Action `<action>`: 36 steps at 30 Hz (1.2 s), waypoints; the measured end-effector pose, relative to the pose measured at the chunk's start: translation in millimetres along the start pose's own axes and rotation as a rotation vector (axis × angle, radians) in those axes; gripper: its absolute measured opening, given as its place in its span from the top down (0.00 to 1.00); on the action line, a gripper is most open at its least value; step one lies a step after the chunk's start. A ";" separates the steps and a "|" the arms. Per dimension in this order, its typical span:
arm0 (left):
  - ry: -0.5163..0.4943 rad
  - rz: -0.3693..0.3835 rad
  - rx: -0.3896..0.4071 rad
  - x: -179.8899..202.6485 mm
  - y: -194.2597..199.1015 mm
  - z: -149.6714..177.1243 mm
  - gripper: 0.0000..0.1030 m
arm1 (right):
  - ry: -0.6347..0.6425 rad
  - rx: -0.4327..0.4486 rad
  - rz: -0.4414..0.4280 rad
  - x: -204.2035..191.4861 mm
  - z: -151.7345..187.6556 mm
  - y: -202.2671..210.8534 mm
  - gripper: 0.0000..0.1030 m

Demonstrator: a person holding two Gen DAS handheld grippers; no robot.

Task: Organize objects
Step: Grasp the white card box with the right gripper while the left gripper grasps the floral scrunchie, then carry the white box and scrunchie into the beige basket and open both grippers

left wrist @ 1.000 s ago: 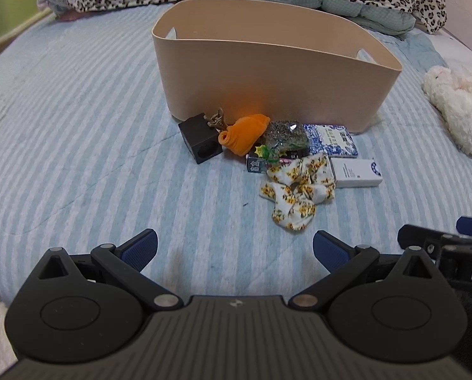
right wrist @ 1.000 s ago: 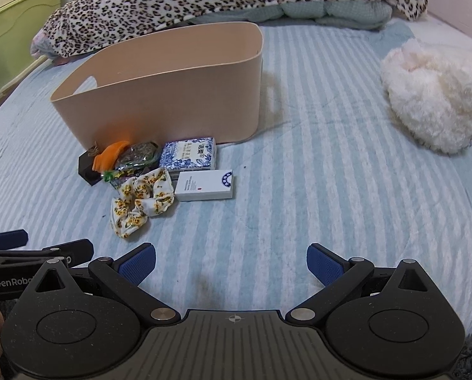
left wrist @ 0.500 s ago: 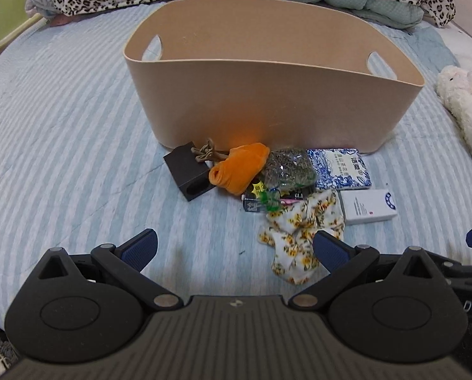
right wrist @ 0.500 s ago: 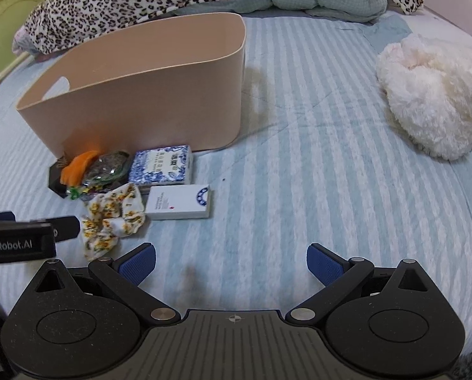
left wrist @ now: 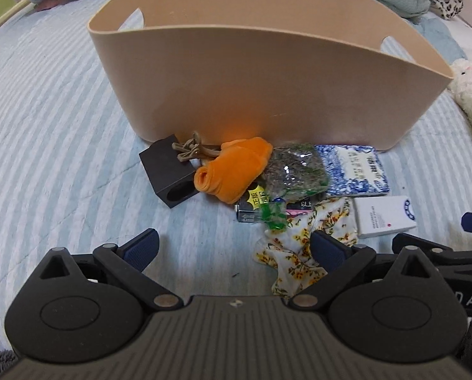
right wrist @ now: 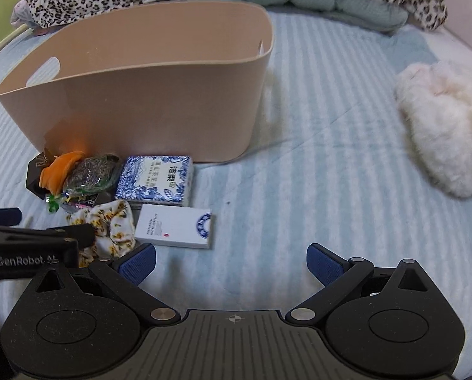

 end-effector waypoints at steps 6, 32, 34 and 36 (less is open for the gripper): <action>0.002 0.035 -0.043 -11.6 -6.2 10.2 0.04 | -0.055 -0.031 -0.064 0.1 -1.8 -15.1 0.03; -0.010 0.077 -0.018 -47.2 29.1 40.0 0.97 | 0.022 0.048 -0.075 -22.8 6.9 -26.0 0.45; -0.005 0.082 -0.019 -52.5 36.6 45.2 0.97 | 0.003 0.048 -0.084 -18.5 11.2 -17.4 0.45; 0.003 0.086 -0.015 -58.2 44.8 50.9 0.97 | -0.007 0.048 -0.094 -17.2 12.8 -9.9 0.45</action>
Point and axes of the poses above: each gripper's, at about its wrist camera, not at the fingertips, and y roughly against the way its jaws point, x to its right, z to its underside, the point moved 3 cm from there along -y, roughly the way its jaws point, and after that the axes turned 2 degrees about -z, right-handed, at the moved point
